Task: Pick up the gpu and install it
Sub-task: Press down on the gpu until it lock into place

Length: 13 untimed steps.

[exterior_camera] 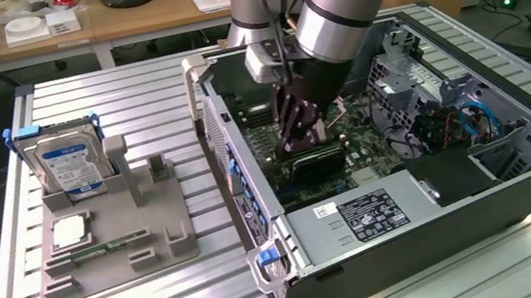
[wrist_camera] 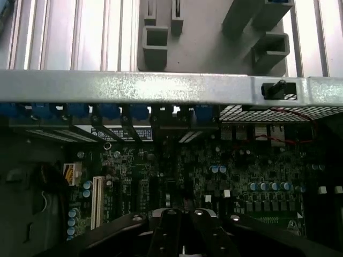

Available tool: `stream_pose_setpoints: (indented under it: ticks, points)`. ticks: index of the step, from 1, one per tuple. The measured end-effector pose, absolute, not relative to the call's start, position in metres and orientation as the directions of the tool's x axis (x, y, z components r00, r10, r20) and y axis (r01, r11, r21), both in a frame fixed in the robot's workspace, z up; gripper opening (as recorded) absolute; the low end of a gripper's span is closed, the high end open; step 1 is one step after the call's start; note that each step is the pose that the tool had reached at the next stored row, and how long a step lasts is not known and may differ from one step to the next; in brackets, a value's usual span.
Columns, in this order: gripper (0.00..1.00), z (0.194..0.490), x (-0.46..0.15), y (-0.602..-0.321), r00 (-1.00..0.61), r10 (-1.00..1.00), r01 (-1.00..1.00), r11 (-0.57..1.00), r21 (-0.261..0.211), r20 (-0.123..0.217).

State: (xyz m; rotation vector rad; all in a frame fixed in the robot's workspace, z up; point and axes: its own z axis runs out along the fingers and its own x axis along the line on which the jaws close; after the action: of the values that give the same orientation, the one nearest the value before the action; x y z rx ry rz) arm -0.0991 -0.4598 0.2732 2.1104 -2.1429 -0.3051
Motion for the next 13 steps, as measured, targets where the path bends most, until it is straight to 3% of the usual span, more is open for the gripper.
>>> stream_pose_setpoints:
  ticks: [5, 13]
  points:
    - [0.11, 0.273, -0.102, -0.459, -0.016, -0.998, -0.987, 0.006, 0.160, -0.058]
    - [0.11, 0.269, -0.117, -0.457, -0.014, -0.999, -0.991, 0.007, 0.131, -0.049]
